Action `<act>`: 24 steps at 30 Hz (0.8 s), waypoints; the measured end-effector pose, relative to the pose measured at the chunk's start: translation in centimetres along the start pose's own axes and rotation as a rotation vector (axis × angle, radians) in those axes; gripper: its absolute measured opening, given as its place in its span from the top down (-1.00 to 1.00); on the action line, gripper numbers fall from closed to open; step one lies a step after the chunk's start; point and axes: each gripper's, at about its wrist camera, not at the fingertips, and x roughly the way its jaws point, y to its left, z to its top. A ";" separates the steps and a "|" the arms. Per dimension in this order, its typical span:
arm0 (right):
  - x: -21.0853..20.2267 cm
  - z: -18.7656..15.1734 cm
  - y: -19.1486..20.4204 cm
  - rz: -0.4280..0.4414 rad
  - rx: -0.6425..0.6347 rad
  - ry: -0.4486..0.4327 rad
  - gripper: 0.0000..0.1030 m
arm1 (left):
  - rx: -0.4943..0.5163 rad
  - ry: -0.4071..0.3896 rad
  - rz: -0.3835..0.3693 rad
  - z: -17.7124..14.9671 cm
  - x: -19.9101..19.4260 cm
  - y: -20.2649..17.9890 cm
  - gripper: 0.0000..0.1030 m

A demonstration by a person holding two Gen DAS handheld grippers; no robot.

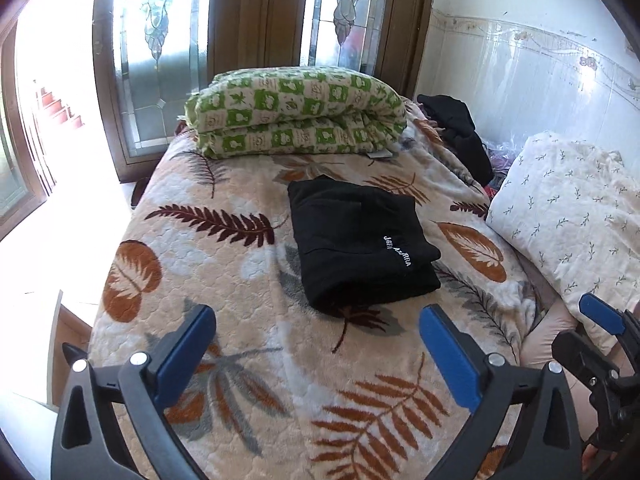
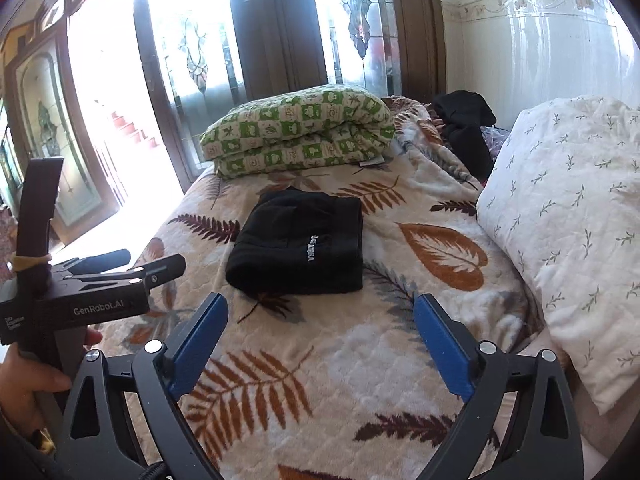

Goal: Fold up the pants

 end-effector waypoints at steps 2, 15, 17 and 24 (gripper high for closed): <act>-0.4 -0.1 0.1 -0.003 -0.005 0.003 -0.88 | 0.004 -0.006 0.016 -0.3 -0.8 0.0 -1.00; -3.1 0.3 1.6 -0.043 -0.086 -0.016 -1.00 | -0.011 -0.041 0.072 -1.3 -4.9 -0.8 -1.00; -3.4 0.4 1.4 -0.044 -0.087 -0.005 -1.00 | -0.008 -0.047 0.078 -1.5 -5.3 -1.2 -1.00; -4.6 0.3 0.5 -0.049 -0.066 0.024 -1.00 | 0.037 -0.079 0.093 -1.4 -6.7 -3.1 -1.00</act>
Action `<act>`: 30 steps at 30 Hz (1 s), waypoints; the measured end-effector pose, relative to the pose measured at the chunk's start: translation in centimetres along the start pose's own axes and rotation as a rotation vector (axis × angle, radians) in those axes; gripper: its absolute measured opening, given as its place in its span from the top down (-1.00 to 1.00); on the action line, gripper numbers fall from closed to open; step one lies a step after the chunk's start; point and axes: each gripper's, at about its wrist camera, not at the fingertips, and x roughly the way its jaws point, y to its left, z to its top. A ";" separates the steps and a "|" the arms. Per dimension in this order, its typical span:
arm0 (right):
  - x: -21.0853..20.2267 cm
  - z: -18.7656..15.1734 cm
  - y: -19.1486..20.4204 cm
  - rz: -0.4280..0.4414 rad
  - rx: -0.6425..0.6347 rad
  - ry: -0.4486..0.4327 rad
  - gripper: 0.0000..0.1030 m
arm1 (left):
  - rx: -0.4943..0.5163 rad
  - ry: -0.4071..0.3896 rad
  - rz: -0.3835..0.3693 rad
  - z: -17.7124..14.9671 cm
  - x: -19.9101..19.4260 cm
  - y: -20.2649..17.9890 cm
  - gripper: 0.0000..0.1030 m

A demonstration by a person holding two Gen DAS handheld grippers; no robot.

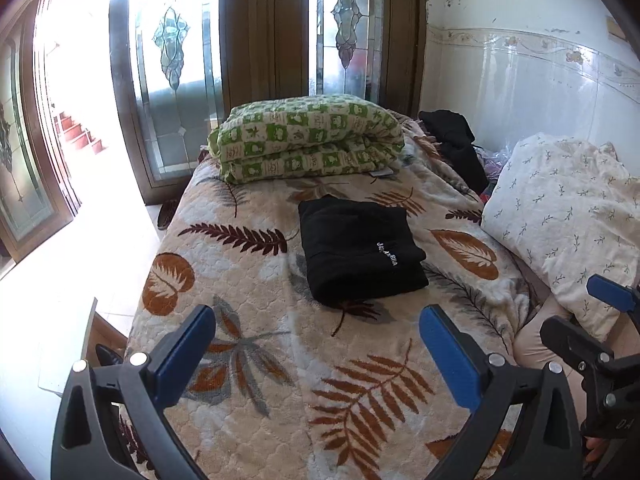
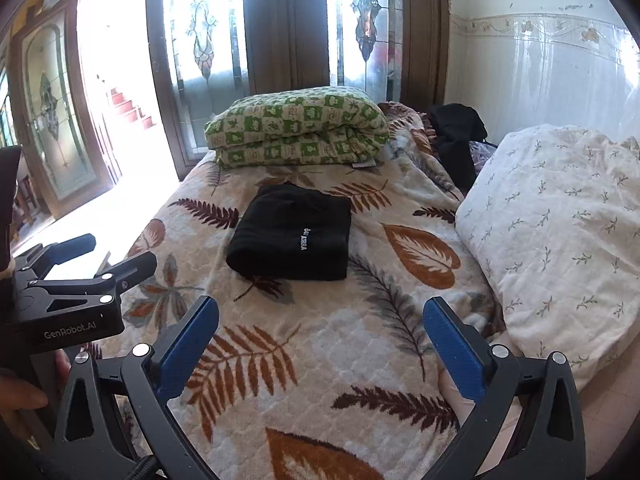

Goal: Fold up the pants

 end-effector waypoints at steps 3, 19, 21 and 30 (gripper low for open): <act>-0.7 -0.5 -0.4 0.000 0.005 0.002 -1.00 | 0.019 -0.016 -0.004 0.3 -0.5 -0.9 -1.00; -2.2 -0.3 -2.0 -0.074 -0.006 -0.046 -1.00 | 0.015 -0.026 0.010 -0.1 -0.7 -2.5 -1.00; -2.1 -0.3 -2.0 -0.075 -0.006 -0.043 -1.00 | 0.005 -0.026 0.019 -0.1 -0.7 -2.3 -1.00; -1.8 -0.4 -2.3 -0.085 0.001 -0.043 -1.00 | -0.021 -0.021 0.038 -0.4 -0.3 -1.6 -1.00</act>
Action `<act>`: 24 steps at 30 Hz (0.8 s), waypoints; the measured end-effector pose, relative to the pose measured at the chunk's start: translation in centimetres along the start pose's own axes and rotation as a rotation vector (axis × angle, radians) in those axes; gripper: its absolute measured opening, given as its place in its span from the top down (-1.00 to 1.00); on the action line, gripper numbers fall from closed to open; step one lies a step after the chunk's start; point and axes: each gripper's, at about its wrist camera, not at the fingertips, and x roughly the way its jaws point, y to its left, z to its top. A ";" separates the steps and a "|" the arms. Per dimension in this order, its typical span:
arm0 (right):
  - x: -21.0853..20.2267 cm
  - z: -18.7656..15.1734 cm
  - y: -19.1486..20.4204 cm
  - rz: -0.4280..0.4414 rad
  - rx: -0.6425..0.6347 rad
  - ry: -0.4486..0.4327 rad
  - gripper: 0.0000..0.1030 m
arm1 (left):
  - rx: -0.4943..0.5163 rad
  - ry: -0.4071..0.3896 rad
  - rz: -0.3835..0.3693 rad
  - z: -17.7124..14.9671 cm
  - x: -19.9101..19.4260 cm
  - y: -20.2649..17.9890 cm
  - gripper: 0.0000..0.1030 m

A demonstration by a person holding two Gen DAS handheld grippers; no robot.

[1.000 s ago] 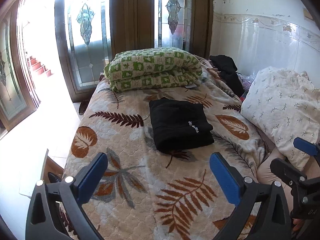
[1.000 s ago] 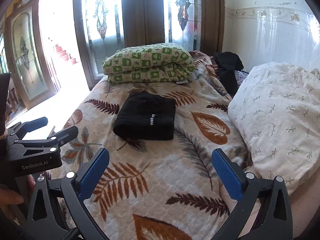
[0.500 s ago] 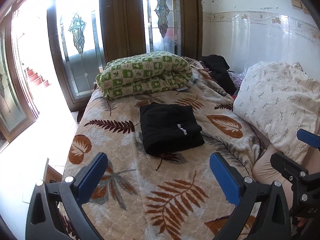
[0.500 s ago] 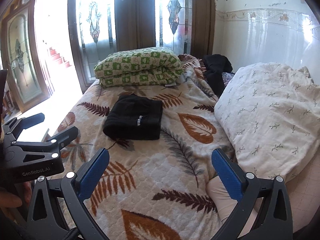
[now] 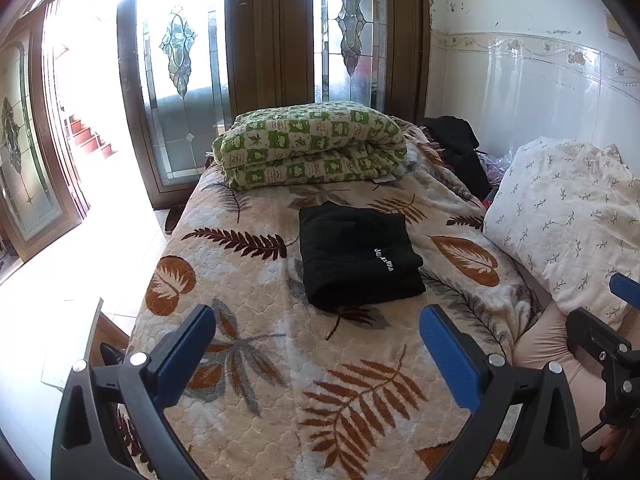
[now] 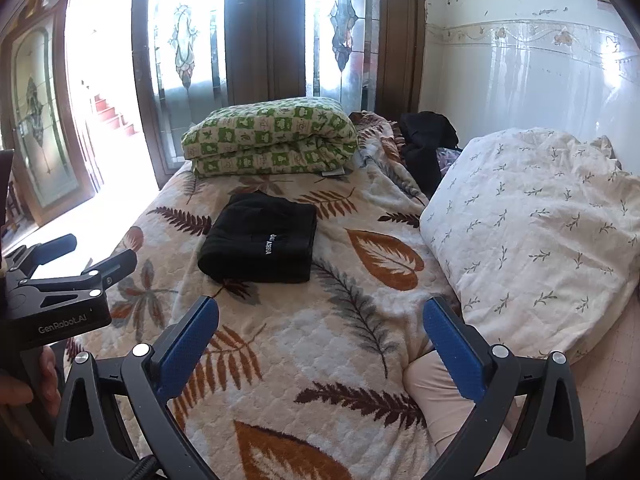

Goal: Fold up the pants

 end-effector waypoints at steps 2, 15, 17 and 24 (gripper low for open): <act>0.0 0.0 -0.1 0.005 0.004 -0.001 -1.00 | -0.004 0.005 -0.004 0.0 0.1 0.1 -1.00; 0.4 -0.1 -0.2 0.036 0.016 0.018 -1.00 | -0.035 0.036 -0.001 -0.2 0.7 0.9 -1.00; 0.4 -0.2 -0.3 0.042 0.018 0.022 -1.00 | -0.040 0.037 -0.003 -0.2 0.6 1.0 -1.00; 0.3 -0.2 -0.4 0.056 0.025 0.021 -1.00 | -0.040 0.046 0.001 -0.4 0.7 1.0 -1.00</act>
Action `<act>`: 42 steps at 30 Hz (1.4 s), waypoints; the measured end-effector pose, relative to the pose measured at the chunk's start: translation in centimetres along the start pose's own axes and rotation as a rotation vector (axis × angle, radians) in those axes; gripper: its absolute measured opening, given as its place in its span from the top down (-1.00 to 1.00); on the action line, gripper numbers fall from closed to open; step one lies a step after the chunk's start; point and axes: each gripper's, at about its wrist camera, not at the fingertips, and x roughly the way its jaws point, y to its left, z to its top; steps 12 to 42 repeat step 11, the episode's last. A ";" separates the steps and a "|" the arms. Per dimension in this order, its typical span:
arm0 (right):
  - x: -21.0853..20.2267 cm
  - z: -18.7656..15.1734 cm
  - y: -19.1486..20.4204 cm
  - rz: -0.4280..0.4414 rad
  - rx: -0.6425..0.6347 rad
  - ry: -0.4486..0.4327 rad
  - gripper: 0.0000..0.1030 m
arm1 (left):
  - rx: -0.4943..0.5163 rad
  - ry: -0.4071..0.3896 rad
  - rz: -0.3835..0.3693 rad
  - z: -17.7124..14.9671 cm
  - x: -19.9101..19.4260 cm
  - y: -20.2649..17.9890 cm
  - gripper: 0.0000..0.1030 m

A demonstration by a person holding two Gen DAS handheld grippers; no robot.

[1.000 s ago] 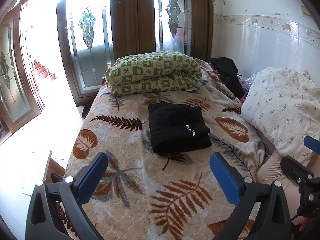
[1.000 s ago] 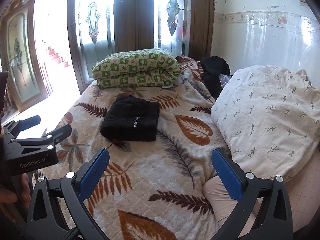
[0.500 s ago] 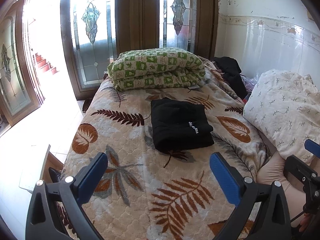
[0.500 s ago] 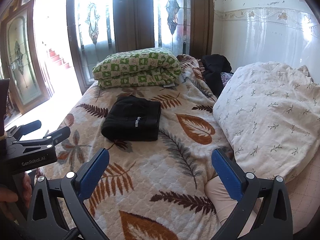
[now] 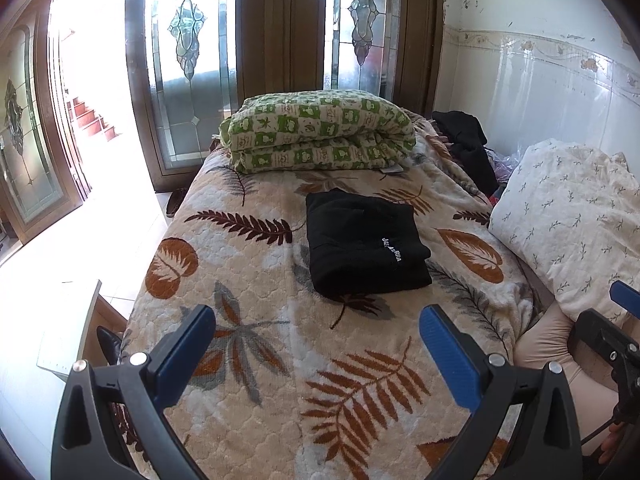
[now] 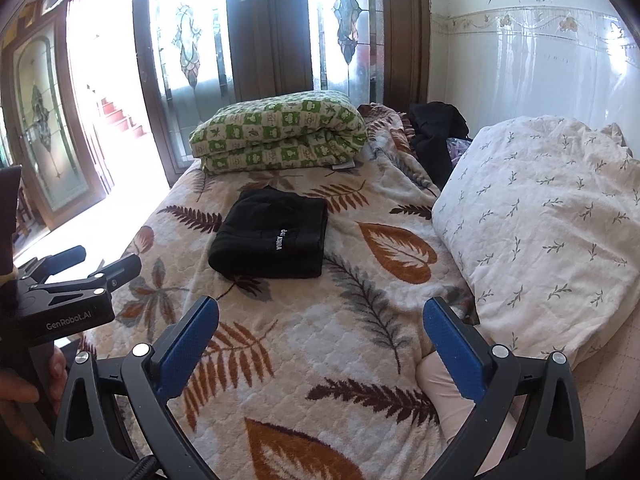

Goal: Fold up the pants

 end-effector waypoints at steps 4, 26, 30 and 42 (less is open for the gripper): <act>0.0 -0.1 0.1 0.000 0.000 0.002 -1.00 | -0.003 0.012 0.003 -0.3 0.4 0.0 -1.00; 0.3 -0.1 0.3 0.012 -0.007 0.020 -1.00 | 0.008 0.030 0.009 -0.9 1.1 -0.3 -1.00; 0.3 -0.1 0.3 0.012 -0.007 0.020 -1.00 | 0.008 0.030 0.009 -0.9 1.1 -0.3 -1.00; 0.3 -0.1 0.3 0.012 -0.007 0.020 -1.00 | 0.008 0.030 0.009 -0.9 1.1 -0.3 -1.00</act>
